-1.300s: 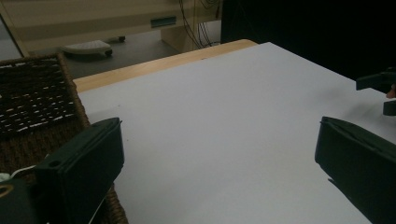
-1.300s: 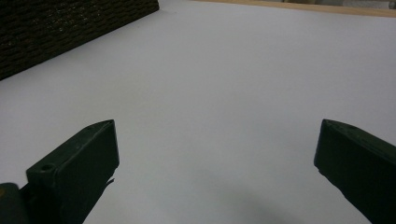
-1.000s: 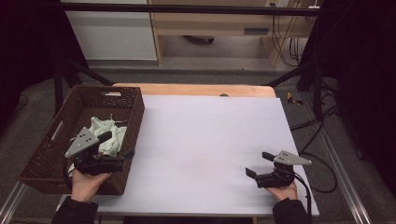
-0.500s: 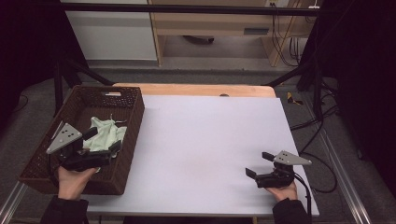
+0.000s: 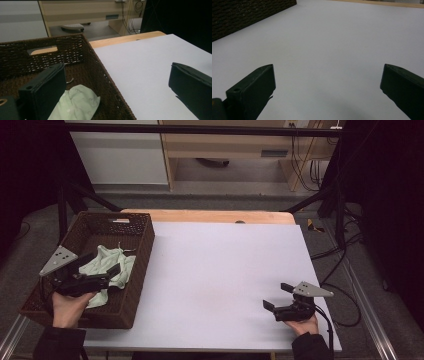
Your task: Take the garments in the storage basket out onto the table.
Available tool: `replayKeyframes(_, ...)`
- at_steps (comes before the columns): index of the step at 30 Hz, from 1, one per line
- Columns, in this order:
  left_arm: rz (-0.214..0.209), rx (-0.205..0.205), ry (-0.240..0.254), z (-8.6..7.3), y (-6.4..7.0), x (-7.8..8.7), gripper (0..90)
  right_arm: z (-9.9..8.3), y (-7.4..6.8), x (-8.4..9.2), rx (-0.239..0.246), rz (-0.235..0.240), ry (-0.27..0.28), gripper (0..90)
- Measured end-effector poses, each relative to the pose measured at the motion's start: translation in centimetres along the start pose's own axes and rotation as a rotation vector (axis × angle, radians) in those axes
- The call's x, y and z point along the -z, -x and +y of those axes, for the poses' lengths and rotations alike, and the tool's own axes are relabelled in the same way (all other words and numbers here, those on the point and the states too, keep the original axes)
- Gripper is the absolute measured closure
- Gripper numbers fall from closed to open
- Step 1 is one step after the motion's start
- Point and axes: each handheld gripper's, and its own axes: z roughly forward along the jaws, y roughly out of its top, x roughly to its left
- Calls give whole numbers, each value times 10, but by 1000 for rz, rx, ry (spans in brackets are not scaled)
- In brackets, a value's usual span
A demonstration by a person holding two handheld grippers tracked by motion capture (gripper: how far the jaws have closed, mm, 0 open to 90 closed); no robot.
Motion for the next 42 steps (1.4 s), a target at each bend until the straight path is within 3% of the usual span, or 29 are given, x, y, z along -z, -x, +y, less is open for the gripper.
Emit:
replayKeyframes(12, 61, -3, -45, 17, -25, -3, 11, 0, 0, 0, -1, -2, -2, 6)
replayKeyframes(22, 103, -28, -48, 28, -37, -13, 11, 0, 0, 0, 3, -2, 0, 5)
replayKeyframes(31, 132, -30, -52, 22, -51, -34, 12, 0, 0, 0, 3, -1, 0, 5)
replayKeyframes(42, 194, -11, -110, 10, -66, -52, 16, 0, 0, 0, 3, -1, 0, 5)
